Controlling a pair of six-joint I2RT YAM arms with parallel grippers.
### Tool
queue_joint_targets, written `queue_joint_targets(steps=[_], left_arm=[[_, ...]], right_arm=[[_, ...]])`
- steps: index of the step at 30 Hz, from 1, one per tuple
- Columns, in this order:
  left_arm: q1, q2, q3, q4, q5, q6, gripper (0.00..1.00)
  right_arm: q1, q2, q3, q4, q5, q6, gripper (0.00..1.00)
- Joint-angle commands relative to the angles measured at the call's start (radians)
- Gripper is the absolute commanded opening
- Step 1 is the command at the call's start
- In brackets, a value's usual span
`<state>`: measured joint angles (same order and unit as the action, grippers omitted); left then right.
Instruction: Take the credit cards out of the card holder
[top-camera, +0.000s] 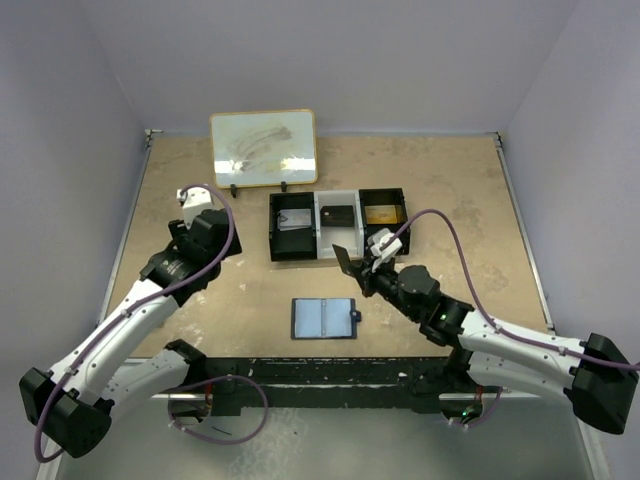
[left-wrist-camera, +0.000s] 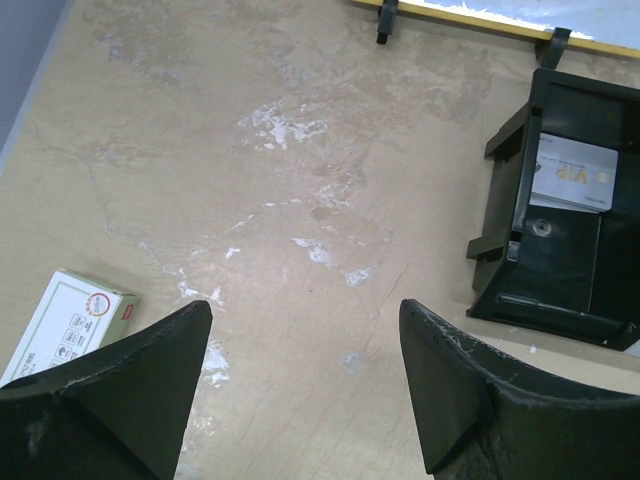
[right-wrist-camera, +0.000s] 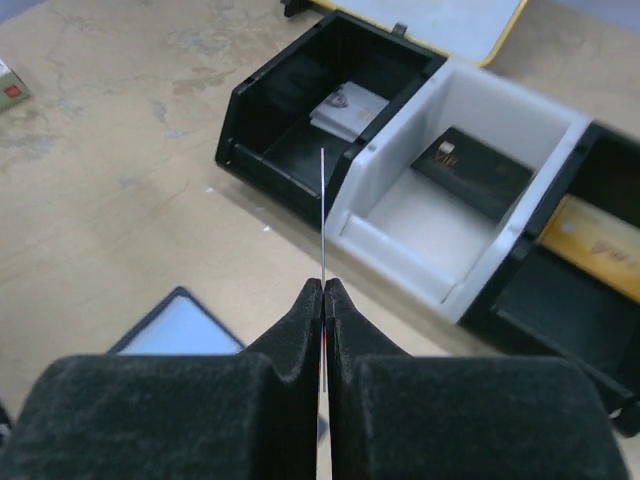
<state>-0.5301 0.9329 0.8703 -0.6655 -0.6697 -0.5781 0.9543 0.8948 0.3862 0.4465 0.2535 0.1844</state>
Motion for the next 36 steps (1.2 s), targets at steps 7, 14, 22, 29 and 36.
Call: queue_joint_targets(steps=[7, 14, 22, 29, 36], left_arm=[[0.004, -0.063, 0.009, 0.019, -0.06, 0.029, 0.75], [0.004, -0.075, 0.015, 0.001, -0.066, 0.02, 0.75], [0.003, -0.095, 0.012, 0.007, -0.053, 0.025, 0.75], [0.003, -0.103, 0.01, 0.009, -0.044, 0.026, 0.75], [0.003, -0.103, 0.009, 0.013, -0.033, 0.029, 0.75]], right_arm=[[-0.014, 0.161, 0.133, 0.168, 0.17, -0.536, 0.0], [-0.162, 0.282, 0.238, 0.049, 0.045, -0.688, 0.0], [-0.193, 0.344, 0.365, -0.083, -0.126, -0.804, 0.0], [-0.193, 0.47, 0.418, -0.067, -0.116, -0.841, 0.0], [-0.193, 0.592, 0.48, -0.08, -0.075, -0.899, 0.0]])
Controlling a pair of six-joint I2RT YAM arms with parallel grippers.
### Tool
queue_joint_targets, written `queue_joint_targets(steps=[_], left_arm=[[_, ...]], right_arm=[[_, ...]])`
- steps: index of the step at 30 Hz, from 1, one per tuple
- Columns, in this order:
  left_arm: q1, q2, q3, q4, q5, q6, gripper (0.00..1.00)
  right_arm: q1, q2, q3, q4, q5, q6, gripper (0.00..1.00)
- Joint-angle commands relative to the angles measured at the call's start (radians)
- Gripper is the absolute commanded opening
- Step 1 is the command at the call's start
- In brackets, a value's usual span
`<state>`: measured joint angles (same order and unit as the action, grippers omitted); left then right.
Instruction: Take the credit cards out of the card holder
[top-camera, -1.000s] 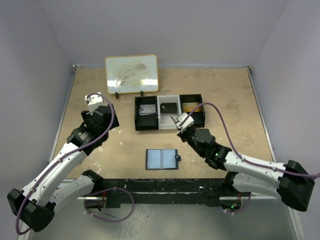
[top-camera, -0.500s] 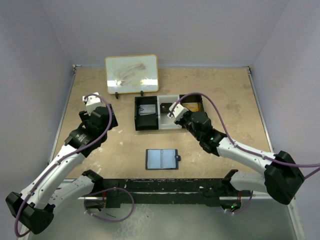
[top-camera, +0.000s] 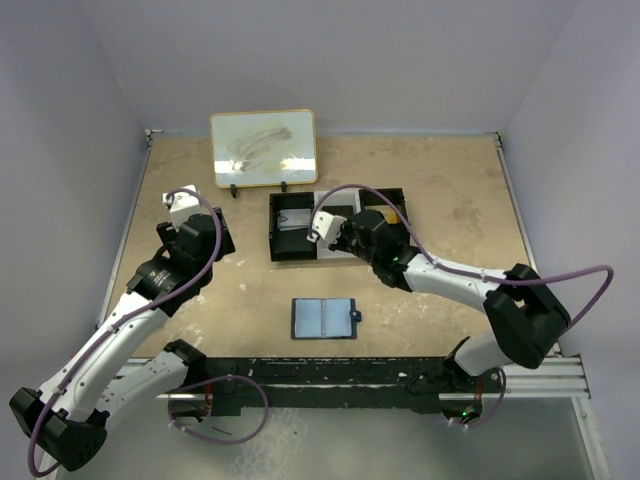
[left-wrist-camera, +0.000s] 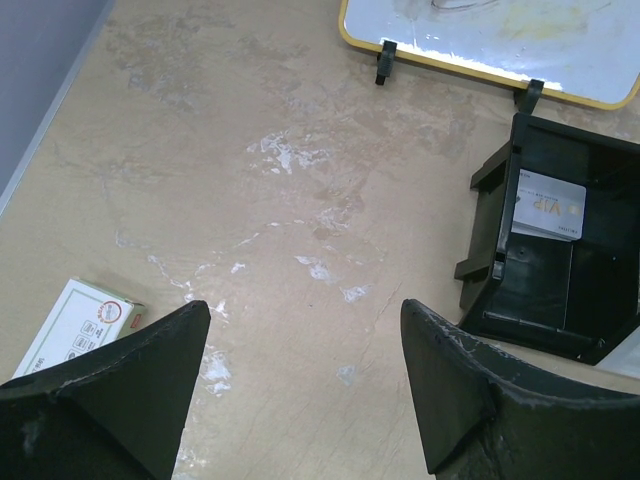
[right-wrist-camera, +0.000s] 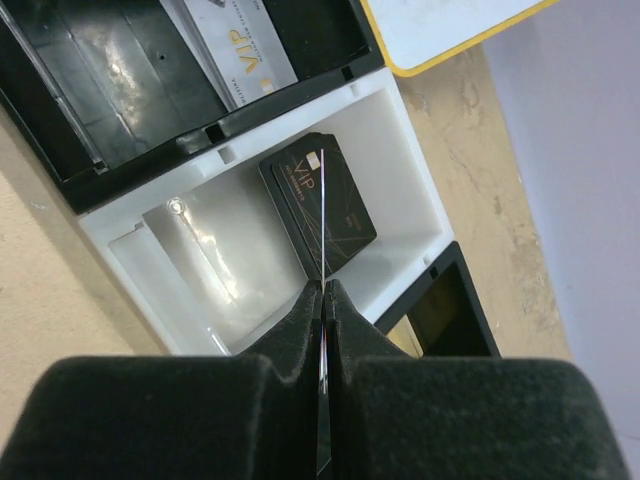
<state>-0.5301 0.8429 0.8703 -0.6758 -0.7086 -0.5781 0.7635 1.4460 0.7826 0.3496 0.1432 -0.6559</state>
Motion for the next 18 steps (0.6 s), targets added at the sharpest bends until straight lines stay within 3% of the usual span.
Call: queue_joint_targets(steps=[1, 18], left_arm=[[0.003, -0.012, 0.008, 0.025, 0.006, 0.03, 0.75], [0.003, -0.015, 0.003, 0.033, 0.02, 0.034, 0.74]], right_arm=[[-0.003, 0.057, 0.093, 0.011, 0.043, -0.069, 0.0], [-0.061, 0.302, 0.257, 0.038, 0.097, -0.236, 0.0]])
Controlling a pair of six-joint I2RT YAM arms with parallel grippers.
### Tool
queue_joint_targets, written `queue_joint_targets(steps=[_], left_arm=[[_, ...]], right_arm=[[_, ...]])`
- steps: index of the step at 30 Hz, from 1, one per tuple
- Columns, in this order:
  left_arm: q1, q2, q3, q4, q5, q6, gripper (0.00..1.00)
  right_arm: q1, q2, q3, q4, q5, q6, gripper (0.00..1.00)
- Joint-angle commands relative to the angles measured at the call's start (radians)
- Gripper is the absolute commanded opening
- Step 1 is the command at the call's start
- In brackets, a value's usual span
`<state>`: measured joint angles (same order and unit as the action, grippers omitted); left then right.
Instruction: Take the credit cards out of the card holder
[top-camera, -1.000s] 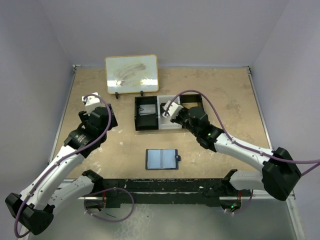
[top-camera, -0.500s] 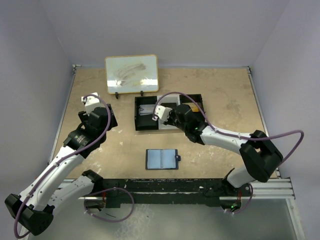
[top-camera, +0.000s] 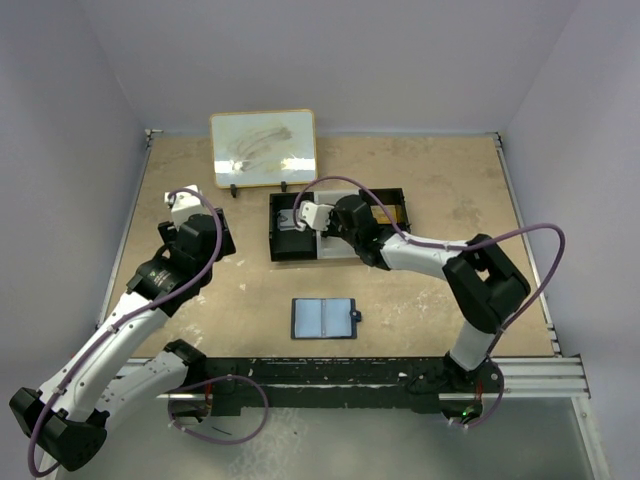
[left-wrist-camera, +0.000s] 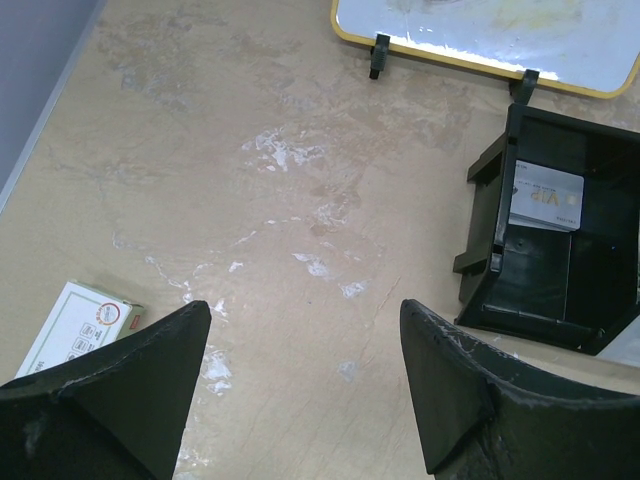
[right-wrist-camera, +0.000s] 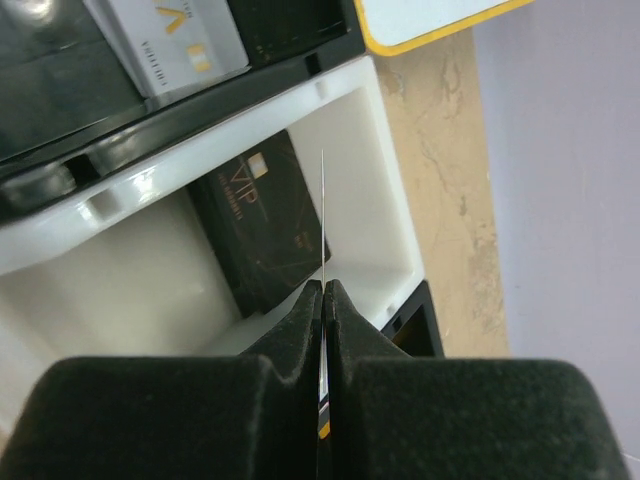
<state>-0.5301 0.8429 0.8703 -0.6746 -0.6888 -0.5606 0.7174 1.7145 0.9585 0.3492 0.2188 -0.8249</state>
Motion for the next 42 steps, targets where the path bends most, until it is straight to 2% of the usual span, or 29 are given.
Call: queue_joint_targets(steps=[1, 18, 28, 37, 42], left_arm=[[0.003, -0.016, 0.004, 0.033, 0.0, 0.016, 0.74], [0.003, -0.022, 0.001, 0.04, 0.008, 0.021, 0.73], [0.004, -0.024, 0.002, 0.038, 0.008, 0.021, 0.73], [0.003, -0.022, 0.0, 0.039, 0.012, 0.021, 0.73], [0.003, -0.025, 0.0, 0.039, 0.014, 0.021, 0.73]], right_arm=[[-0.018, 0.05, 0.092, 0.037, 0.023, -0.079, 0.0], [-0.047, 0.206, 0.162, 0.064, -0.01, -0.167, 0.02], [-0.046, 0.152, 0.129, 0.037, -0.063, -0.154, 0.33], [-0.048, 0.066, 0.135, -0.064, -0.104, -0.101, 0.43], [-0.048, 0.026, 0.116, -0.071, -0.113, -0.064, 0.45]])
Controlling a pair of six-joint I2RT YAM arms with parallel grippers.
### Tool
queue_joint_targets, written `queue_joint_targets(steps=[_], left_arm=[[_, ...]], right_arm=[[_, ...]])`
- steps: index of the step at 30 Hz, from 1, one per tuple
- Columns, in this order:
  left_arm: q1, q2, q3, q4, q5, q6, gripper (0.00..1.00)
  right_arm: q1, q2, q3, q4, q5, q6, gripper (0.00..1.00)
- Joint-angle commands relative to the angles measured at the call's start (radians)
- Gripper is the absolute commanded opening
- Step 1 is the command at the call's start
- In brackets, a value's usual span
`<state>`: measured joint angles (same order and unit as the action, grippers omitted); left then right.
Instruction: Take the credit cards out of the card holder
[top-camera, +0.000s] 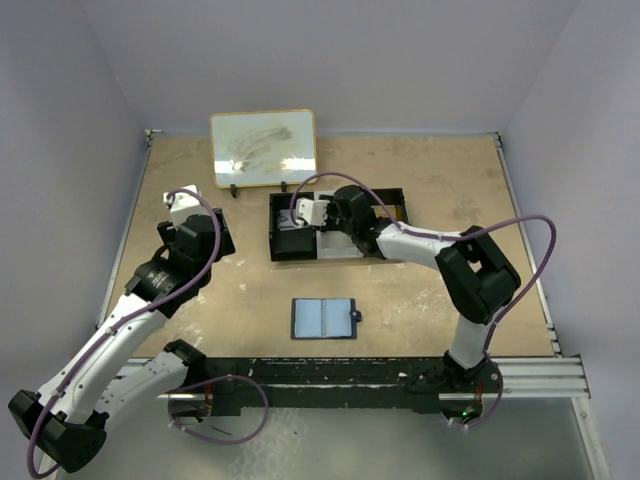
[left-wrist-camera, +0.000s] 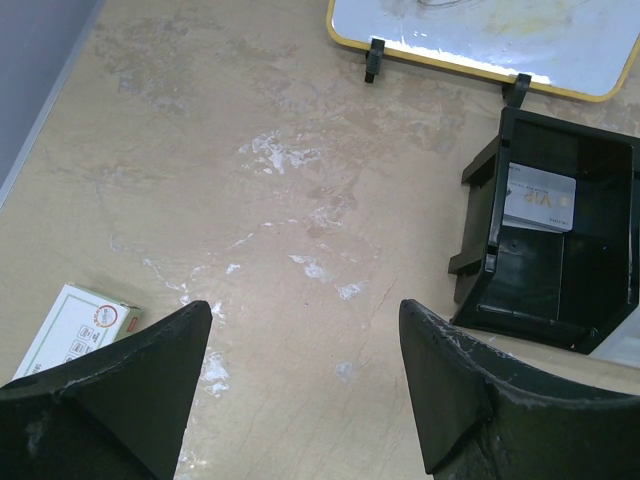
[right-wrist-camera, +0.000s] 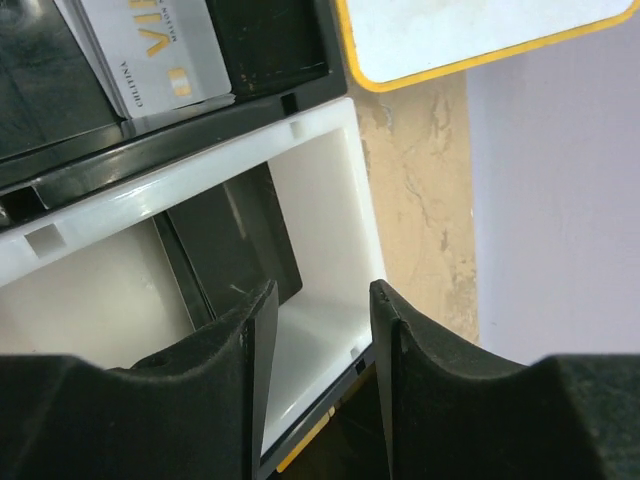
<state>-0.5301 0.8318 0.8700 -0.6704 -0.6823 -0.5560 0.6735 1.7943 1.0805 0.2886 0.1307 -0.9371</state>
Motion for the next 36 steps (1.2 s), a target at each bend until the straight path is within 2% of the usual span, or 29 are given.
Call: queue_joint_targets(steps=[1, 6, 11, 13, 15, 18, 22, 26, 28, 32, 36], left_arm=[[0.003, -0.015, 0.001, 0.034, 0.007, 0.016, 0.73], [0.003, -0.014, 0.0, 0.034, 0.008, 0.016, 0.73], [0.003, -0.012, 0.001, 0.035, 0.009, 0.017, 0.73], [0.003, -0.011, 0.001, 0.036, 0.009, 0.019, 0.73], [0.004, -0.012, 0.001, 0.034, 0.006, 0.016, 0.73], [0.003, -0.015, 0.001, 0.033, 0.004, 0.015, 0.73], [0.004, -0.018, 0.001, 0.031, -0.009, 0.012, 0.72], [0.004, -0.018, 0.001, 0.028, -0.02, 0.009, 0.72], [0.003, -0.016, 0.0, 0.028, -0.02, 0.008, 0.72], [0.004, -0.011, 0.001, 0.027, -0.019, 0.011, 0.72], [0.003, -0.008, 0.002, 0.023, -0.025, 0.007, 0.72]], right_arm=[[-0.004, -0.069, -0.007, -0.006, -0.024, 0.07, 0.45], [-0.004, -0.198, -0.027, 0.046, -0.077, 0.282, 0.47], [-0.005, -0.352, -0.058, 0.064, -0.09, 0.689, 0.49], [-0.005, -0.404, -0.077, 0.034, -0.03, 0.858, 0.48], [-0.003, -0.441, -0.061, -0.085, 0.088, 1.035, 0.49], [-0.004, -0.495, -0.115, -0.164, 0.176, 1.161, 0.54], [-0.004, -0.612, -0.259, -0.105, 0.091, 1.277, 0.84], [-0.004, -0.67, -0.3, -0.129, 0.035, 1.4, 0.99], [-0.004, -0.674, -0.307, -0.136, 0.019, 1.424, 0.99], [0.036, -0.653, -0.356, -0.107, -0.101, 1.541, 0.84], [0.272, -0.643, -0.374, -0.237, 0.163, 1.699, 0.84]])
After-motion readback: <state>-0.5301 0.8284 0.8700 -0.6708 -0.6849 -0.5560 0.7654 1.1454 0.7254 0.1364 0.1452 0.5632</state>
